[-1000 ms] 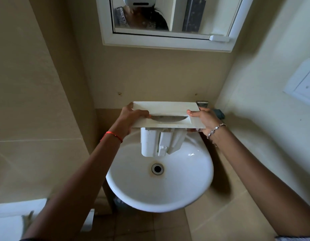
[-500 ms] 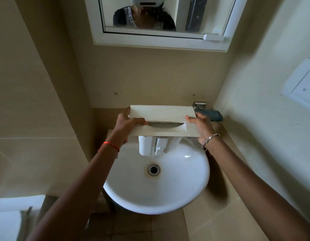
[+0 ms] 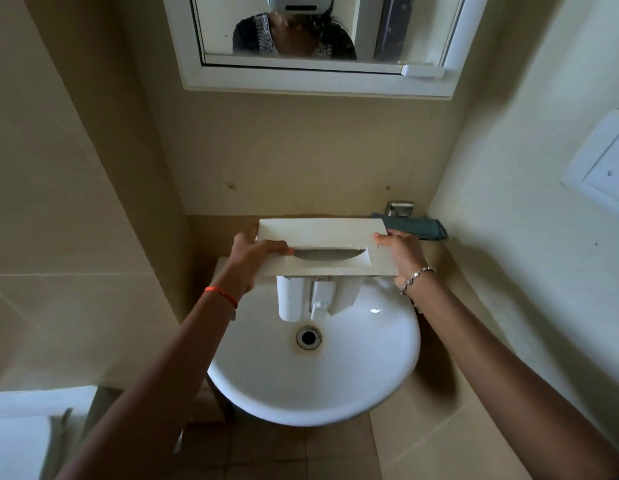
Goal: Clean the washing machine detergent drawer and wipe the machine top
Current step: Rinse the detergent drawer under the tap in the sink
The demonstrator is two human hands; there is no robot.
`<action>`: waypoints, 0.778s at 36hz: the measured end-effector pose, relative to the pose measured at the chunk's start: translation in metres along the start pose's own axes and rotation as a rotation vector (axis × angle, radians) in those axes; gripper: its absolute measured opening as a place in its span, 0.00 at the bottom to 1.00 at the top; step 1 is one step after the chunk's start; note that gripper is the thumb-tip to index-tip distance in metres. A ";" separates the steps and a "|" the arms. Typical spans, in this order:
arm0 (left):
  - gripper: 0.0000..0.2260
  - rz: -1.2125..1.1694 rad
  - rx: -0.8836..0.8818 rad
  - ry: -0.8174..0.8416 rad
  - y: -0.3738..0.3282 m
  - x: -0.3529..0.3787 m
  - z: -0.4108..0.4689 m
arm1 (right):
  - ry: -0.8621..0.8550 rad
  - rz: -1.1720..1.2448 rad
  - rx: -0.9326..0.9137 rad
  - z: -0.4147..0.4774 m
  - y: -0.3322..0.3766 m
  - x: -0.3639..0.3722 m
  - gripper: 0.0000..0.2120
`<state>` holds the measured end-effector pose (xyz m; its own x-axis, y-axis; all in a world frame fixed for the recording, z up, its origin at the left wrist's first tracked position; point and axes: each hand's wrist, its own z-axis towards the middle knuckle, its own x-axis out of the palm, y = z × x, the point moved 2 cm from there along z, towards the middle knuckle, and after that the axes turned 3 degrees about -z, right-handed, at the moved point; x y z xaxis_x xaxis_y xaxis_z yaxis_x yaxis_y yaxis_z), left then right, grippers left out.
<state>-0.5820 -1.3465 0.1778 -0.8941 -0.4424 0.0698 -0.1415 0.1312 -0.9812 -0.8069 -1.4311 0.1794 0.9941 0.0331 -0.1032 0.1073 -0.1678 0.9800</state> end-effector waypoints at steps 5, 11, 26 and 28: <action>0.24 -0.051 -0.089 -0.021 0.002 -0.001 0.000 | 0.042 -0.024 0.118 0.003 -0.005 0.001 0.07; 0.25 -0.008 -0.034 -0.034 0.009 -0.004 -0.002 | -0.034 0.004 0.005 0.002 -0.016 0.003 0.08; 0.17 0.014 -0.251 -0.092 0.017 -0.001 -0.009 | 0.070 -0.057 0.261 0.011 -0.032 0.005 0.07; 0.20 0.059 -0.298 -0.033 0.013 -0.001 -0.011 | 0.090 -0.118 0.319 0.012 -0.031 0.004 0.05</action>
<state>-0.5876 -1.3349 0.1669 -0.8907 -0.4545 0.0034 -0.2124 0.4097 -0.8871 -0.8057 -1.4379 0.1468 0.9708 0.1552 -0.1829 0.2347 -0.4563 0.8583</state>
